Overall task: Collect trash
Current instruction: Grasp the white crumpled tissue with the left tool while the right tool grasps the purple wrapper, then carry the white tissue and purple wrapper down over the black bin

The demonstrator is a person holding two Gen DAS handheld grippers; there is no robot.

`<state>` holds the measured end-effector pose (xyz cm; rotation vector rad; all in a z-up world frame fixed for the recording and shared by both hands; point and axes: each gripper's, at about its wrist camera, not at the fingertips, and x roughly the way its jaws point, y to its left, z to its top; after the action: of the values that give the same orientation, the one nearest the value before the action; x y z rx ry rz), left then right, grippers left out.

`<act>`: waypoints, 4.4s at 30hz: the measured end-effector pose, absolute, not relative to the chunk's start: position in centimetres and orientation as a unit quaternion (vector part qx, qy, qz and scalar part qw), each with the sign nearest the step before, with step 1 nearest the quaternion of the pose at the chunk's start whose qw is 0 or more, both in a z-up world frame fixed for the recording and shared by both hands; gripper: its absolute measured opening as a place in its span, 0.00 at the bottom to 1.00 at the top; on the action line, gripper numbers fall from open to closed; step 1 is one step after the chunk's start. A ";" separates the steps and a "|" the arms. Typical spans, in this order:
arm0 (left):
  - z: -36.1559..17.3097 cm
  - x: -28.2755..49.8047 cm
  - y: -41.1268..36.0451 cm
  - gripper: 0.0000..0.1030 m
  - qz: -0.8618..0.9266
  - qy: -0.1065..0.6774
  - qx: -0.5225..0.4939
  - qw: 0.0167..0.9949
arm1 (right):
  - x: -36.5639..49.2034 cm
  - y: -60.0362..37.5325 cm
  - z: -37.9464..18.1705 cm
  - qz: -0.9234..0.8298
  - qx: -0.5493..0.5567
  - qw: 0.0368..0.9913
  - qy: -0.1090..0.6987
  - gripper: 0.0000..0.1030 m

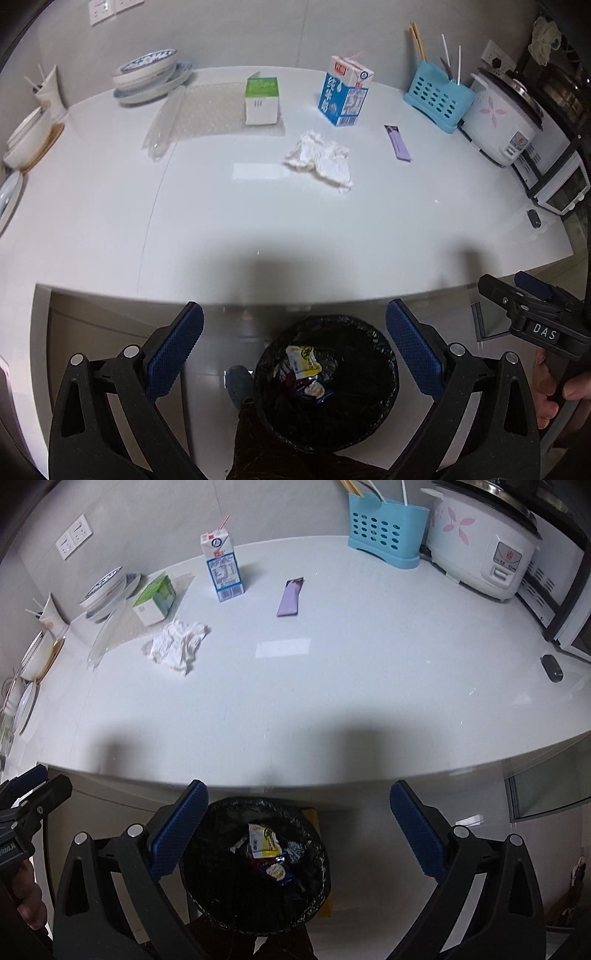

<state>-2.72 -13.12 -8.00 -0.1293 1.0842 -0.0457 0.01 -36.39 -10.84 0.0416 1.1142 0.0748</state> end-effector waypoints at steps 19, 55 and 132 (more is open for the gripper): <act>-7.8 8.9 -12.7 0.93 -0.080 0.520 -0.042 0.850 | 10.4 -34.4 -8.5 0.007 0.039 0.845 0.533 0.92; -15.1 20.1 -17.2 0.44 -0.092 0.624 0.024 0.776 | 28.1 -33.9 -14.4 -0.008 0.081 0.772 0.630 0.40; -9.0 2.9 -14.0 0.06 -0.106 0.585 -0.051 0.803 | 6.2 -33.4 -7.8 0.078 0.072 0.824 0.557 0.12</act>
<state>2.91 -14.02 -9.02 -0.1096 1.2530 -0.2265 6.18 -33.39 -7.76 0.1531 1.1846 0.1669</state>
